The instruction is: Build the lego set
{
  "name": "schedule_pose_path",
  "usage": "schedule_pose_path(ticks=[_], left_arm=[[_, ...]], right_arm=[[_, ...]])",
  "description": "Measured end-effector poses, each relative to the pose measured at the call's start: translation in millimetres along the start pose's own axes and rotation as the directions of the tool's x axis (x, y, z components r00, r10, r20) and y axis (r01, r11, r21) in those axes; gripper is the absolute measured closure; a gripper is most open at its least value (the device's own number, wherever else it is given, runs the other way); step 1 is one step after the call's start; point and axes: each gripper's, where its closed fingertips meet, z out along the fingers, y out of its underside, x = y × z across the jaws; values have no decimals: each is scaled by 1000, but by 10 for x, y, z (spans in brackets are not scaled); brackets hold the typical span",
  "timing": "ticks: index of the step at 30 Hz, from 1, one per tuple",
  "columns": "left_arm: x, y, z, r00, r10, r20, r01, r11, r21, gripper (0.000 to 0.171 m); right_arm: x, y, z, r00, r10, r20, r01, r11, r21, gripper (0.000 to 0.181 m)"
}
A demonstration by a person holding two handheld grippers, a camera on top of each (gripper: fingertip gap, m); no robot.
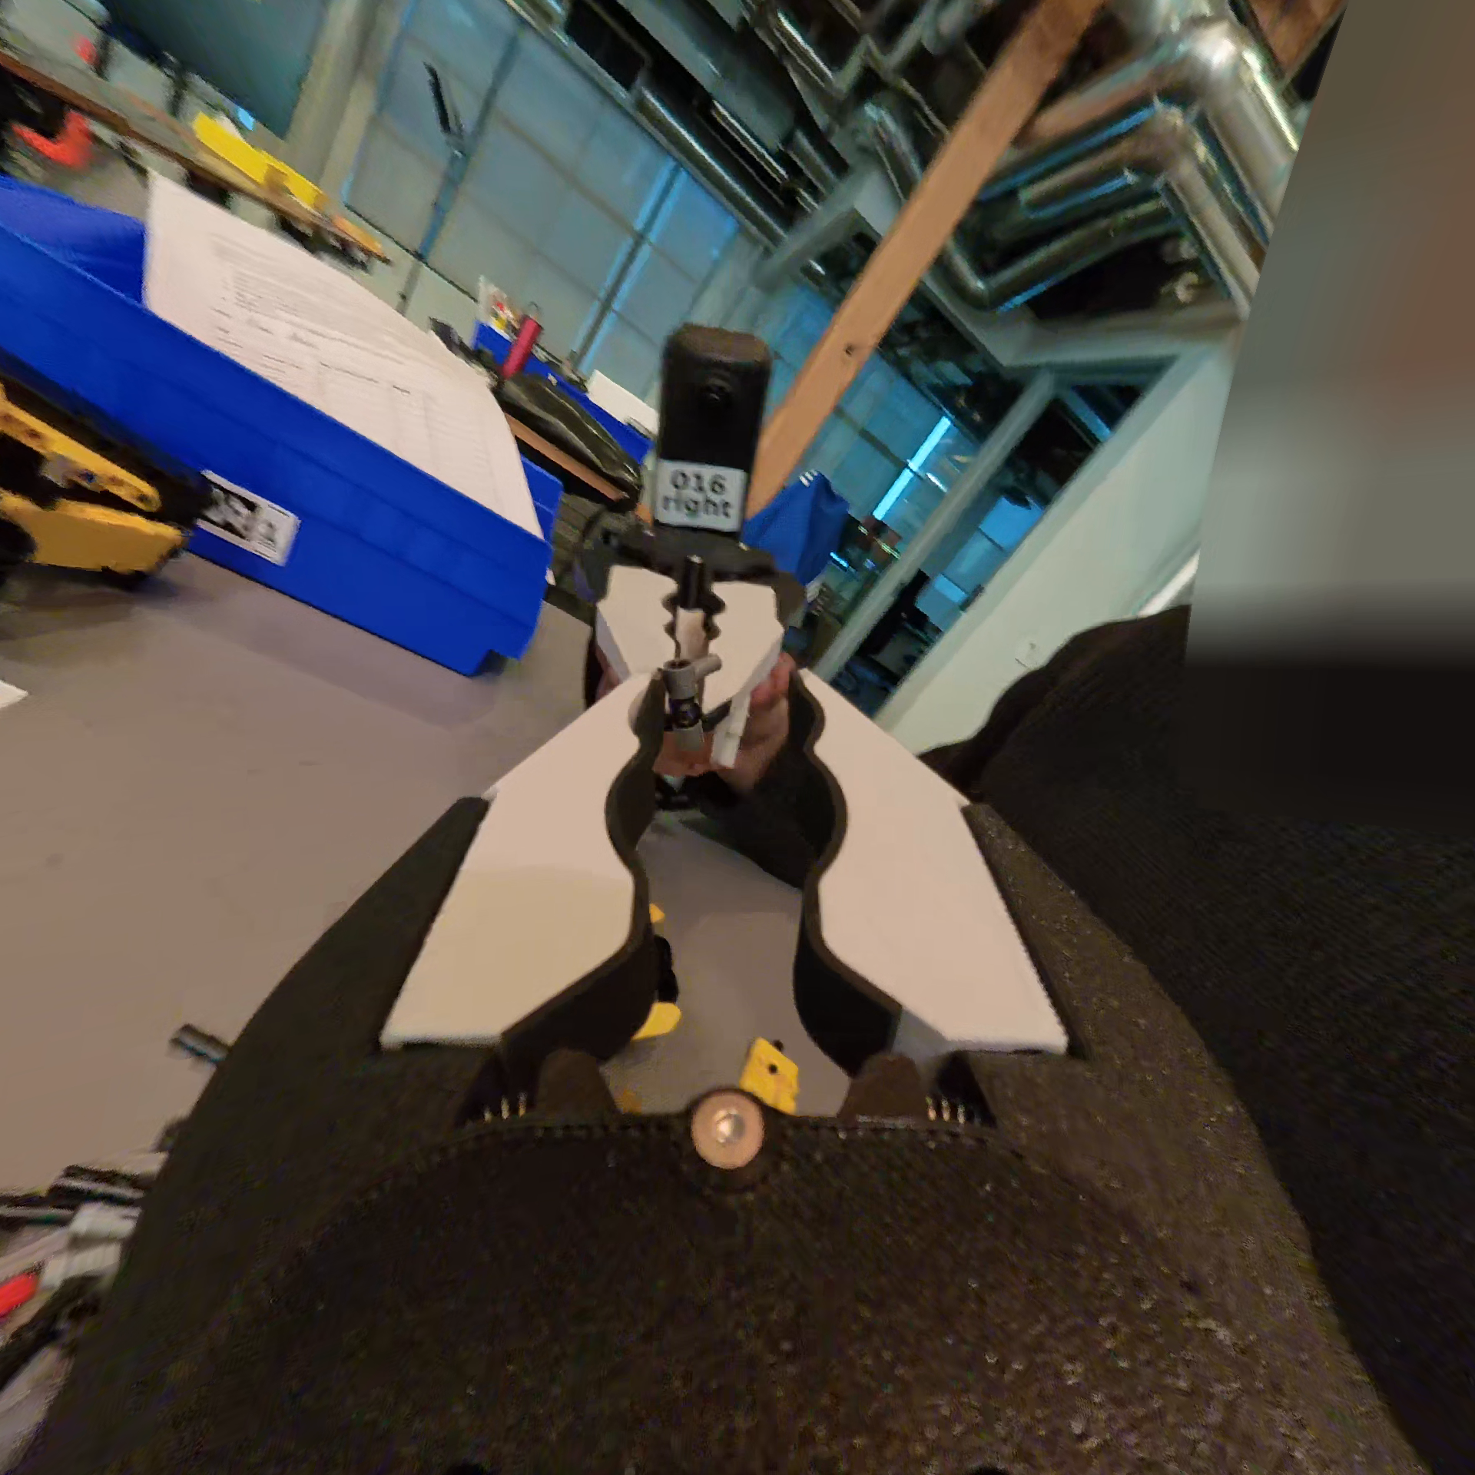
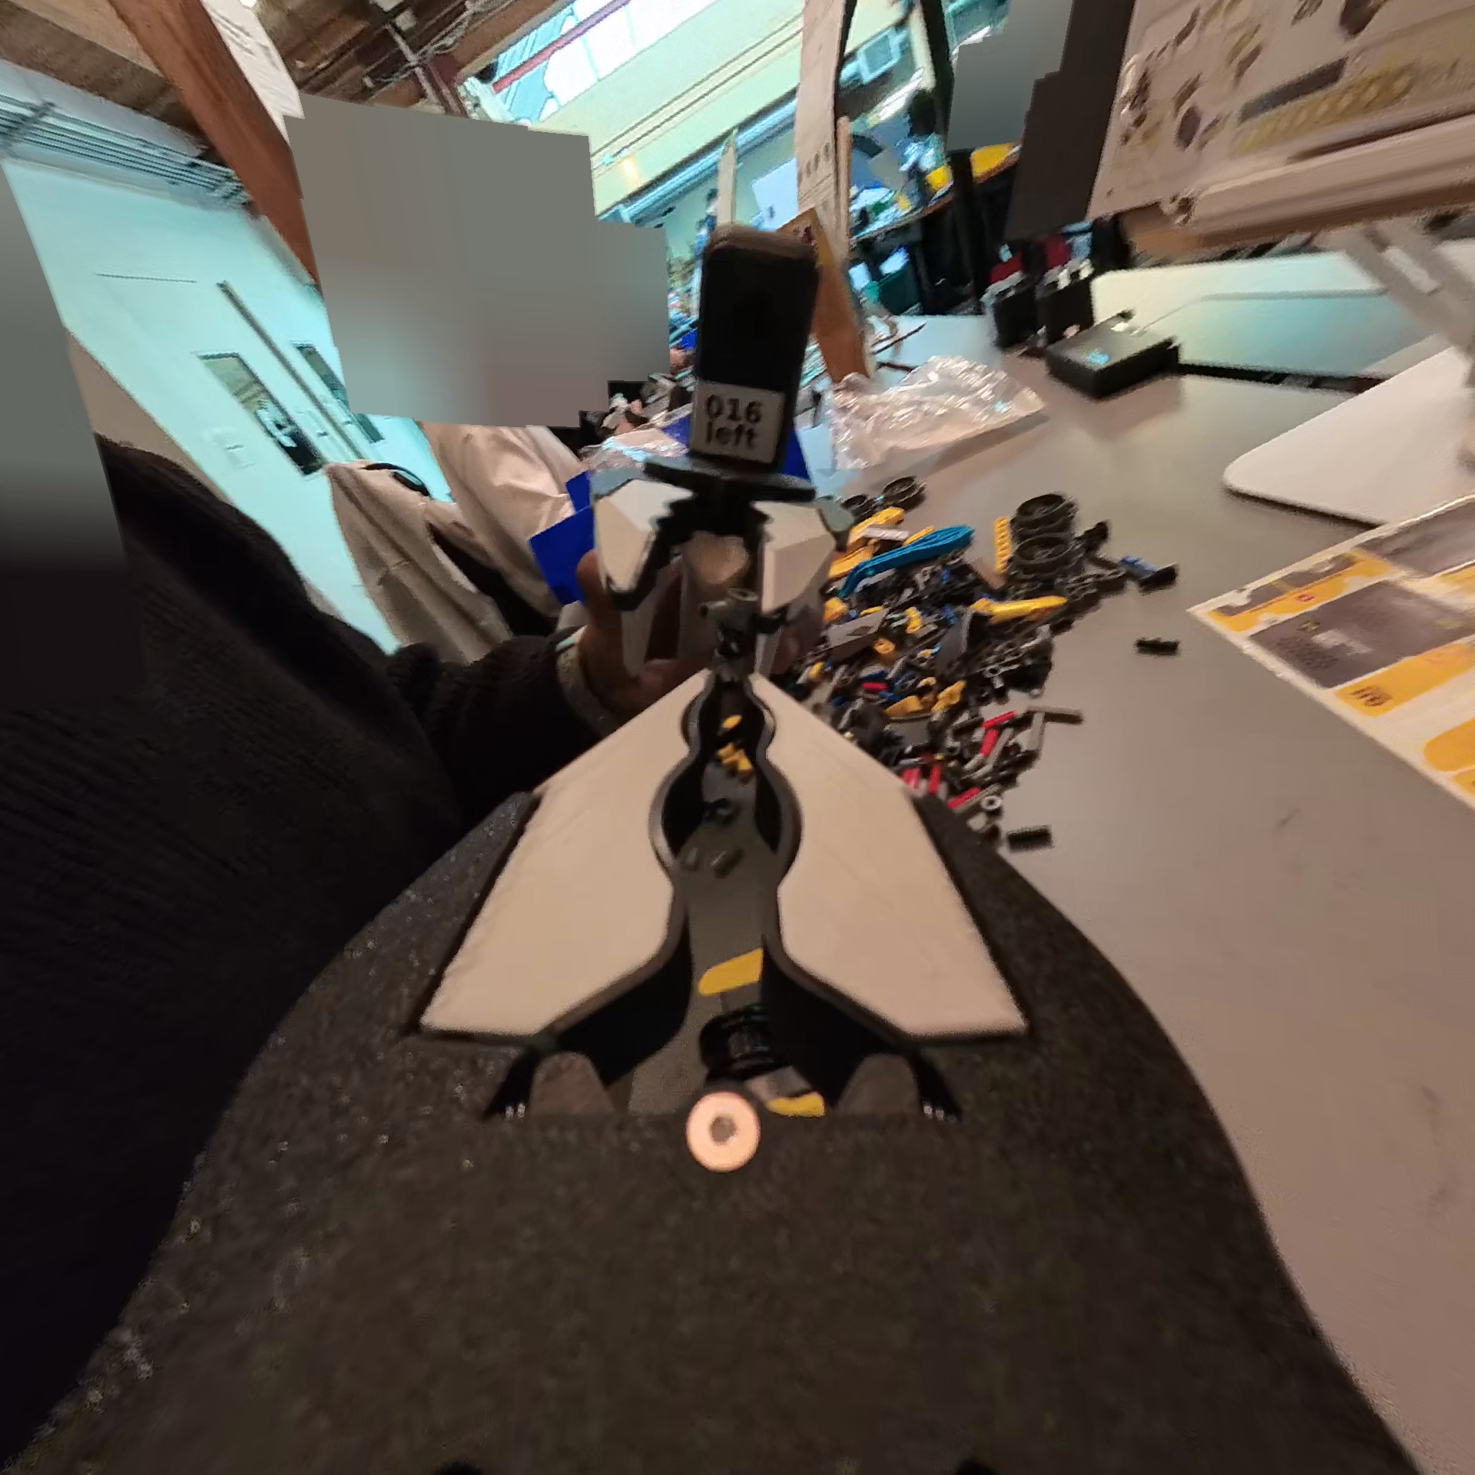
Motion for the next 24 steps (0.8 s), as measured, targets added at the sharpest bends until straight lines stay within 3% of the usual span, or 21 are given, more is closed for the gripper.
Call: schedule_pose_path(ticks=[2,5,13,18,21,24], left_arm=[[8,80,5,997,-68,-30,66,996,-61,153],[-65,131,0,994,-106,-11,105,991,-78,162],[-180,218,-20,995,-52,84,64,988,-141,168],[-181,147,-16,994,-16,104,26,995,-98,168],[-180,100,-12,994,-13,106,19,998,-53,169],[-198,77,-10,992,1,127,2,1000,-30,169]], right_arm=[[-42,47,-14,998,45,42,-44,999,-31,177],[-22,88,-13,1000,9,8,-9,998,-64,177],[33,35,-29,983,-151,-107,144,987,-72,177],[50,-20,-36,967,-210,-147,204,978,-51,177],[87,-79,-43,960,-214,-179,216,976,-7,164],[97,-97,-47,962,-205,-183,212,977,16,171]])
